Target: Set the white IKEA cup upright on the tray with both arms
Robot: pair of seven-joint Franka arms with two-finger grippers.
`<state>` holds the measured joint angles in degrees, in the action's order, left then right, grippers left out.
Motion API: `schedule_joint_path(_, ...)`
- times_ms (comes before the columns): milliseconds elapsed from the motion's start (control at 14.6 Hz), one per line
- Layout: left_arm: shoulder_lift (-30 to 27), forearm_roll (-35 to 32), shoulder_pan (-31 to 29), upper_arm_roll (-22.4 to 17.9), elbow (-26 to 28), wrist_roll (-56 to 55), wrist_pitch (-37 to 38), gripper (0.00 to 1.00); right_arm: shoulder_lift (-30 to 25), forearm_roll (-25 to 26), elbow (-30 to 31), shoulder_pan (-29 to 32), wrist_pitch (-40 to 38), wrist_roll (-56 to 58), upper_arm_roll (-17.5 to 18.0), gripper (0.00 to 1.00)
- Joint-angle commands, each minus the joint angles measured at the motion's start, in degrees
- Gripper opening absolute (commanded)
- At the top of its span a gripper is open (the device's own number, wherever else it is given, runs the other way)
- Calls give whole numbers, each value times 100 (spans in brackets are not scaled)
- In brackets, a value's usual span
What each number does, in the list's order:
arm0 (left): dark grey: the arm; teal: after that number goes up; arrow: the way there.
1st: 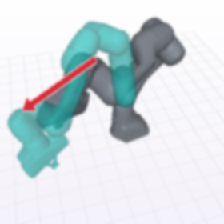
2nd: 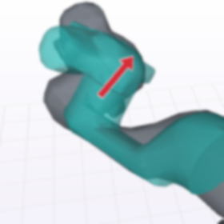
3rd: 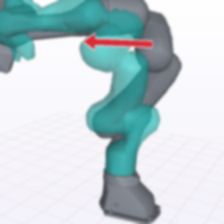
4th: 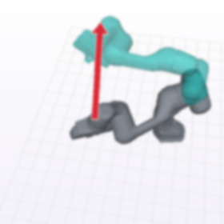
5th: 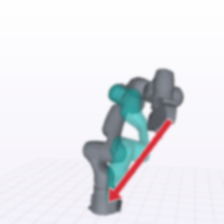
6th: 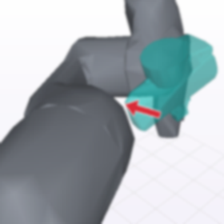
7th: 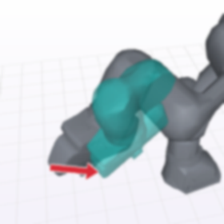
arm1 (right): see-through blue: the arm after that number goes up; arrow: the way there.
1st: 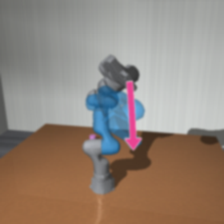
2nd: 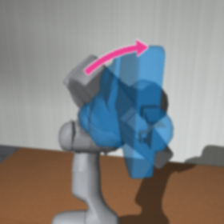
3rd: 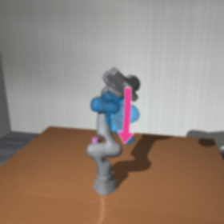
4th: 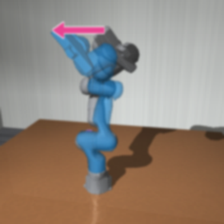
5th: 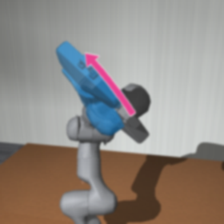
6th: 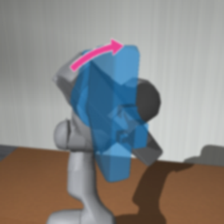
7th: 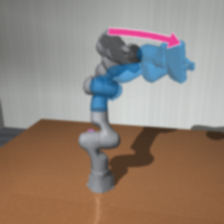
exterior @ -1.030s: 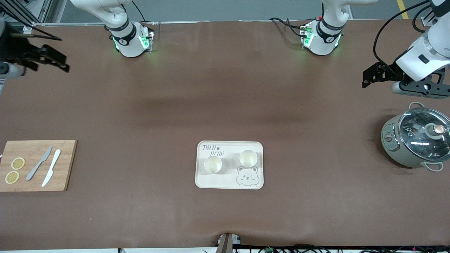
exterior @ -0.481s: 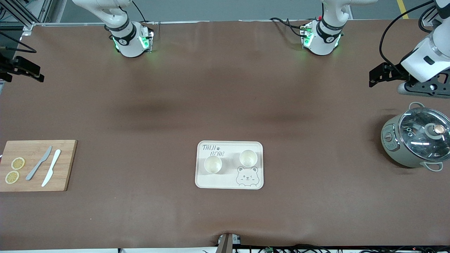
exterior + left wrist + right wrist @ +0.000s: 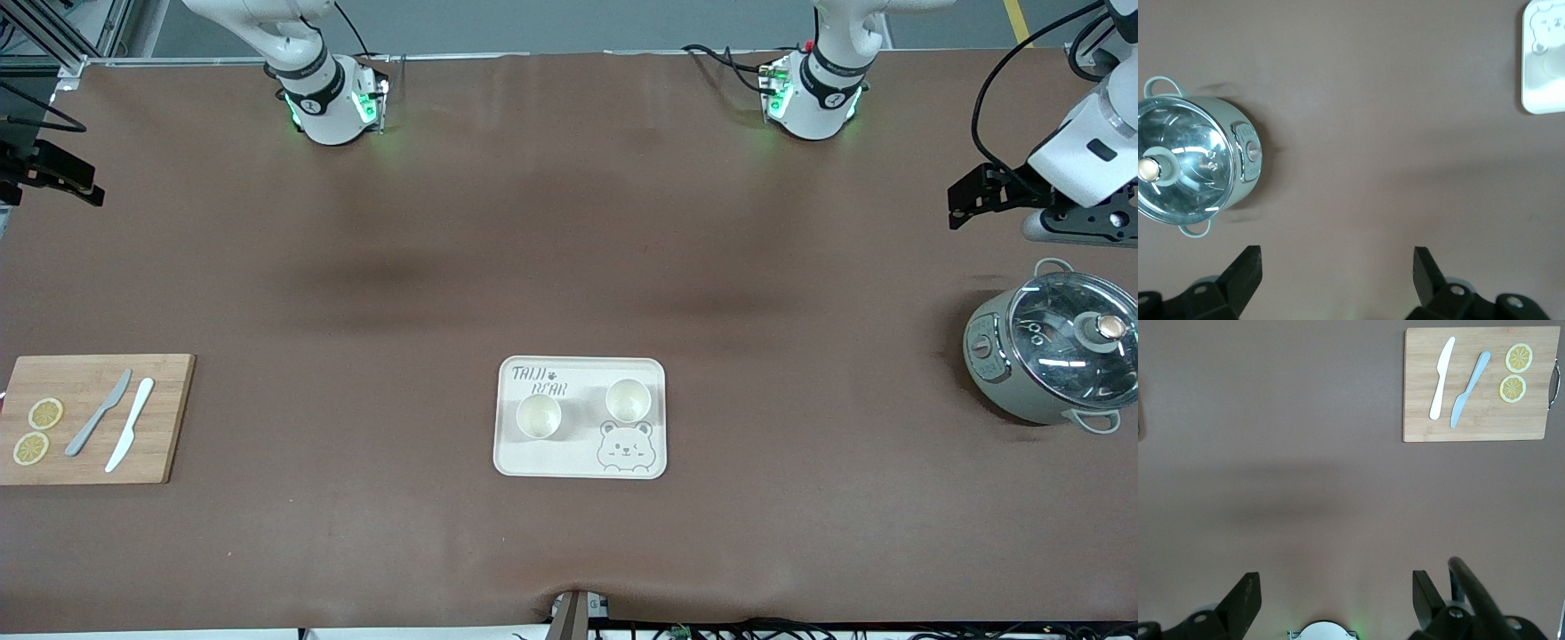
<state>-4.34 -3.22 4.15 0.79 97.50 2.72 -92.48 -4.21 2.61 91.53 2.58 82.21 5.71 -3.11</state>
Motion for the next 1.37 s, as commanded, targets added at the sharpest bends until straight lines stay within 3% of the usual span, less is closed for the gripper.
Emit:
schedule_joint_path(0,30,-4,-11,26,-99,-105,-103,100,-18,73,31,85,-3,53,117,100)
schedule_joint_path(1305,21,366,-11,17,-73,-88,-121,100,17,47,22,269,-12,53,117,100)
